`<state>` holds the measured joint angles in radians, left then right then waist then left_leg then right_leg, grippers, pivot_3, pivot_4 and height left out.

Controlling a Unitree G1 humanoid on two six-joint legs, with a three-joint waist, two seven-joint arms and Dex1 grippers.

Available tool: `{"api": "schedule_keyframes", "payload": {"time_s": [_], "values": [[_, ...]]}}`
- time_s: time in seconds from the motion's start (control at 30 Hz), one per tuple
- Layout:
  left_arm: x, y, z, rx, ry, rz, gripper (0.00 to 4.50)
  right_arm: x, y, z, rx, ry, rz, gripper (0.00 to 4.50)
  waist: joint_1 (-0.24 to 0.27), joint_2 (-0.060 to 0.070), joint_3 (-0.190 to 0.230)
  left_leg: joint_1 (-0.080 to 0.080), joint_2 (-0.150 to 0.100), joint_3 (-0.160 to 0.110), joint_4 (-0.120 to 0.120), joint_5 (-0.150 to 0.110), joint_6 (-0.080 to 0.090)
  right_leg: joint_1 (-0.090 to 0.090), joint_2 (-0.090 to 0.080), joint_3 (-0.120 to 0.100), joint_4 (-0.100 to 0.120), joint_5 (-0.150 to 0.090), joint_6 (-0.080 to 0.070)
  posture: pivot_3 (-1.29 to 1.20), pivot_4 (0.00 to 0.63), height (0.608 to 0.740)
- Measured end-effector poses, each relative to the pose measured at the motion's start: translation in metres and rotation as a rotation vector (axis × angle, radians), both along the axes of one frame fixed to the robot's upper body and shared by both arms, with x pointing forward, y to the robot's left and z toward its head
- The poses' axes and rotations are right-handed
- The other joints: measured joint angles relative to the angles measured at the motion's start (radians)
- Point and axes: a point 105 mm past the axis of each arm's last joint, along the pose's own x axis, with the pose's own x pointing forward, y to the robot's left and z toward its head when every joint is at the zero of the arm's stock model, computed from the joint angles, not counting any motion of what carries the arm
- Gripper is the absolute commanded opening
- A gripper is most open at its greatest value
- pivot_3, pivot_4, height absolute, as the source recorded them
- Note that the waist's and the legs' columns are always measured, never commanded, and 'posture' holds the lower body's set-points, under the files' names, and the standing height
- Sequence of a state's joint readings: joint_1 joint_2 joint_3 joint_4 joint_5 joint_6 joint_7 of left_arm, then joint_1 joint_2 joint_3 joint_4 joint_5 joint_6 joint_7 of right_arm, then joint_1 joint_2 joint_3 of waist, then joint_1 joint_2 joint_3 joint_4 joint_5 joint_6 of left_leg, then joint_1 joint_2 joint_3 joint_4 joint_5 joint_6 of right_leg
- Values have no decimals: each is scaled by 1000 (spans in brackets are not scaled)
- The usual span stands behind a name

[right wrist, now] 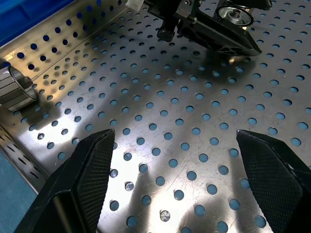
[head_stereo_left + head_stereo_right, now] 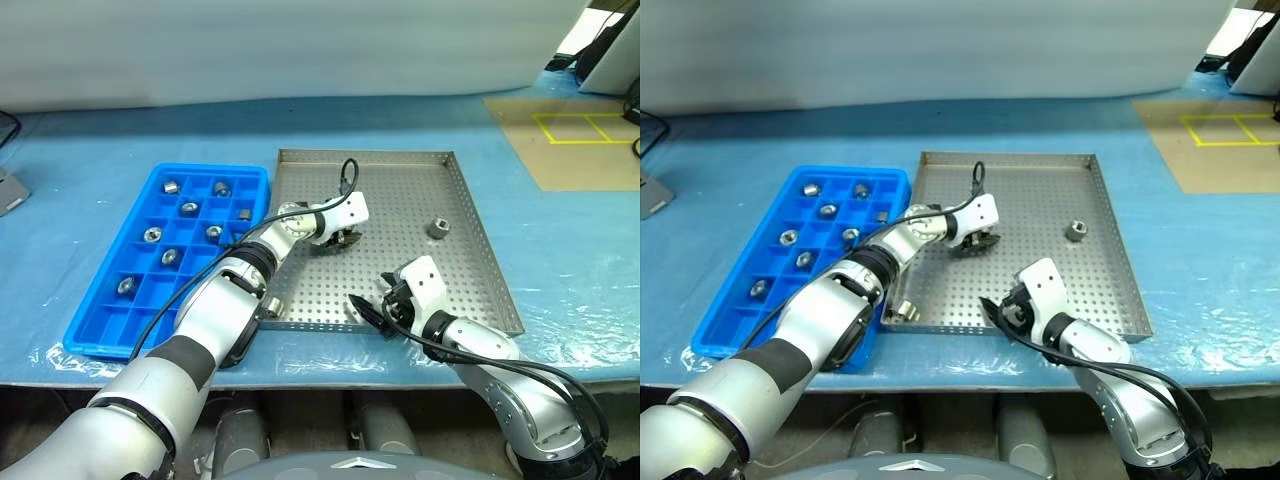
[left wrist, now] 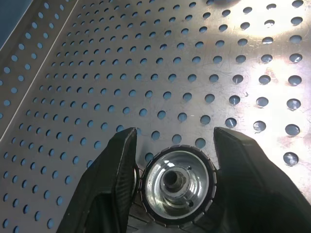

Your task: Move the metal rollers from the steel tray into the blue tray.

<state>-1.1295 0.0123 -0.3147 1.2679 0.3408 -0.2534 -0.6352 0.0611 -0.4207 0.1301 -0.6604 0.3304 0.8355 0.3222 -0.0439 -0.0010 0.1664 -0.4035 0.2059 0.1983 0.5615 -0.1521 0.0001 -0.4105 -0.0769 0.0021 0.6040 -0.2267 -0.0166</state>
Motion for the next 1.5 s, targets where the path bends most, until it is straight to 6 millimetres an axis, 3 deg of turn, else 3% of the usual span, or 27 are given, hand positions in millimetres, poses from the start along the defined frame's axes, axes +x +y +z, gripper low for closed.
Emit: {"api": "schedule_keyframes", "payload": {"time_s": [0.3, 0.43, 0.53, 0.63, 0.73, 0.87, 0.97, 1.13, 1.4, 1.5], "values": [[4, 5, 2, -24, -8, 35, 2654, 0, -2, 0, -14, -4, -2, 4159, -3, 0, 0, 0, 0, -1, 0, 0, 0, 0, 0, 0, 0, -2, 3, -518, 150, 740], [5, 14, 10, -166, 54, 52, 2654, 1, -1, 2, -2, -19, -1, 4159, -12, 0, 0, -4, 0, -1, -1, 0, 0, -5, 0, 0, 0, 0, 0, -514, 150, 740], [4, 15, 38, -333, 55, 0, 2654, 3, 4, 9, 36, -39, 7, 4159, -17, 0, 0, -11, 0, -1, -1, 0, 0, -12, 0, 0, 0, 1, -1, -499, 150, 740], [-1, 20, 81, -493, 51, -96, 2654, 6, 10, 17, 58, -65, 40, 4159, -16, 0, 0, -11, 0, -1, -1, 0, 1, -12, 0, 0, 0, 1, -1, -485, 150, 740], [-7, 31, 97, -556, 77, -126, 2654, 7, 13, 21, 62, -79, 56, 4159, -16, 0, 0, -9, 1, 1, -1, 0, 0, -12, 0, 0, 1, 0, -1, -455, 150, 740], [-17, 48, 74, -527, 137, -104, 2654, 11, 16, 29, 56, -110, 80, 4159, -17, 0, 0, -8, 1, 2, -1, 0, 0, -11, 0, 1, 2, 0, -1, -430, 150, 740], [-21, 50, 61, -500, 172, -93, 2654, 14, 17, 33, 49, -122, 95, 4159, -9, 0, 1, -9, 1, 3, -1, 0, -1, -11, 0, 1, 2, 1, -1, -419, 150, 740], [-10, 45, 57, -378, 85, -40, 2654, 16, 17, 29, 47, -104, 105, 4159, 9, 0, 0, -8, 1, 3, -1, 0, -1, -10, 0, 1, 2, 1, -1, -421, 150, 740], [-11, 25, 18, -284, 107, -27, 2654, 16, 18, 26, 42, -95, 107, 4159, 7, 0, 0, -7, 0, 3, -1, 0, -1, -10, 1, 1, 2, 1, -1, -451, 150, 740], [-8, 22, 16, -275, 101, -20, 3221, 15, 17, 23, 35, -85, 94, 4159, 6, 0, 1, -7, 0, 3, 0, 0, -1, -10, 0, 2, 2, 1, 0, -467, 150, 740]]}}
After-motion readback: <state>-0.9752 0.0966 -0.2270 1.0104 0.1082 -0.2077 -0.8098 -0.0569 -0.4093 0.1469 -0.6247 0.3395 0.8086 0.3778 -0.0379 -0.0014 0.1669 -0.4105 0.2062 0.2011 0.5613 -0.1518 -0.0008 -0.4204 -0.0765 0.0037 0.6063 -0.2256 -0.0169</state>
